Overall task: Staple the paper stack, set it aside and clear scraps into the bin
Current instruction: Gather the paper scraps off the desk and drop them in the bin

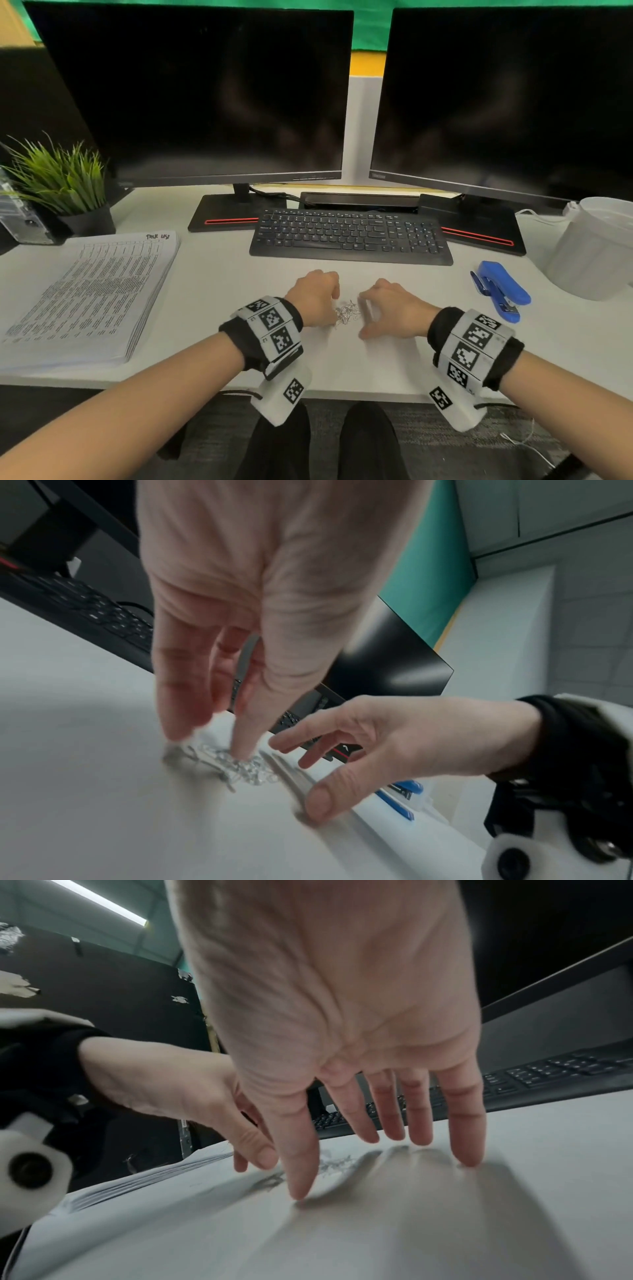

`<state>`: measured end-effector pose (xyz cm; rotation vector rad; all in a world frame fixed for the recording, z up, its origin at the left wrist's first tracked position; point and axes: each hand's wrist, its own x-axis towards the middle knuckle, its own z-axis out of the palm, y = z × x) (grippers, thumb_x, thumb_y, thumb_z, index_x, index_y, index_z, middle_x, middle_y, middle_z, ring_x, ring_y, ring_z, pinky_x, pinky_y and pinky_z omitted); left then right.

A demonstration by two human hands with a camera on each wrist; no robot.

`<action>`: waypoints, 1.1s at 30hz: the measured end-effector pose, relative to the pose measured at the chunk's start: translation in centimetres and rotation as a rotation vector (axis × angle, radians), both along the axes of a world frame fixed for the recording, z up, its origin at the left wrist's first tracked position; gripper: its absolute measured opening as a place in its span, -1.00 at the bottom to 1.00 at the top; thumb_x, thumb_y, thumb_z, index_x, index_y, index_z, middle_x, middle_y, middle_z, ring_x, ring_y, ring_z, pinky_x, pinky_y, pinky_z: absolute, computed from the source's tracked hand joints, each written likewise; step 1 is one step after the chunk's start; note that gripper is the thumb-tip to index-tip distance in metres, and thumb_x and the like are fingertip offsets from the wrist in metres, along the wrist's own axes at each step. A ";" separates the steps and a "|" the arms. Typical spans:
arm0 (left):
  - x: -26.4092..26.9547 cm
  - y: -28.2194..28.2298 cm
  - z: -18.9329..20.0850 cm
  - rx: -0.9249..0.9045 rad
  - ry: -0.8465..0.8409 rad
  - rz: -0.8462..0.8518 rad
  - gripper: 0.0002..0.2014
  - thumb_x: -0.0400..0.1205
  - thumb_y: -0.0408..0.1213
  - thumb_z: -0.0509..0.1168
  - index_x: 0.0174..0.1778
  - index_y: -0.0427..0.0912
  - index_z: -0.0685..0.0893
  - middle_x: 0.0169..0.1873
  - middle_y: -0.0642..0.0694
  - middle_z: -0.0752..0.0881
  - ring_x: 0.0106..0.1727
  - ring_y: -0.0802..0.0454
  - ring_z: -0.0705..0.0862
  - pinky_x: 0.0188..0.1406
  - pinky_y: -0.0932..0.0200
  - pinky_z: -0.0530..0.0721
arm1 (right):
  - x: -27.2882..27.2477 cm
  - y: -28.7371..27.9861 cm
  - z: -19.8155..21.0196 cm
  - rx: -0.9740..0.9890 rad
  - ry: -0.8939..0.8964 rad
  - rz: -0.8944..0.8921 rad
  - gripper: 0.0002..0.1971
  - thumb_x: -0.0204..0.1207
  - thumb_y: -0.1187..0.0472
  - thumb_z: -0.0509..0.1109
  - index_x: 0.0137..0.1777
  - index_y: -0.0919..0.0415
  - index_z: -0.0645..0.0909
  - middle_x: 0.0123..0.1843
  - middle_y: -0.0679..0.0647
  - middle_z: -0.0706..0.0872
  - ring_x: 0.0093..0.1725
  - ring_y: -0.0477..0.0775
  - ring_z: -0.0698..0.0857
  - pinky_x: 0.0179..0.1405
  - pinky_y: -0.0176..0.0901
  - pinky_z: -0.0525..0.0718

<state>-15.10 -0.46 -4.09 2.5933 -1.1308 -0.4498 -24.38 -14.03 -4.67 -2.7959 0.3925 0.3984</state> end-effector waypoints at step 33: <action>2.9 -1.5 -0.2 0.118 0.072 -0.179 -0.83 0.42 -0.38 0.43 -0.08 -0.30 0.75 -0.19 -0.21 0.85 -0.31 -0.03 0.77 -0.22 0.22 0.72 | 3.8 3.0 -0.4 -0.137 -0.040 0.079 -0.73 0.55 0.36 0.21 0.19 0.33 0.62 0.05 0.27 0.54 0.17 0.35 0.63 0.02 -0.04 0.57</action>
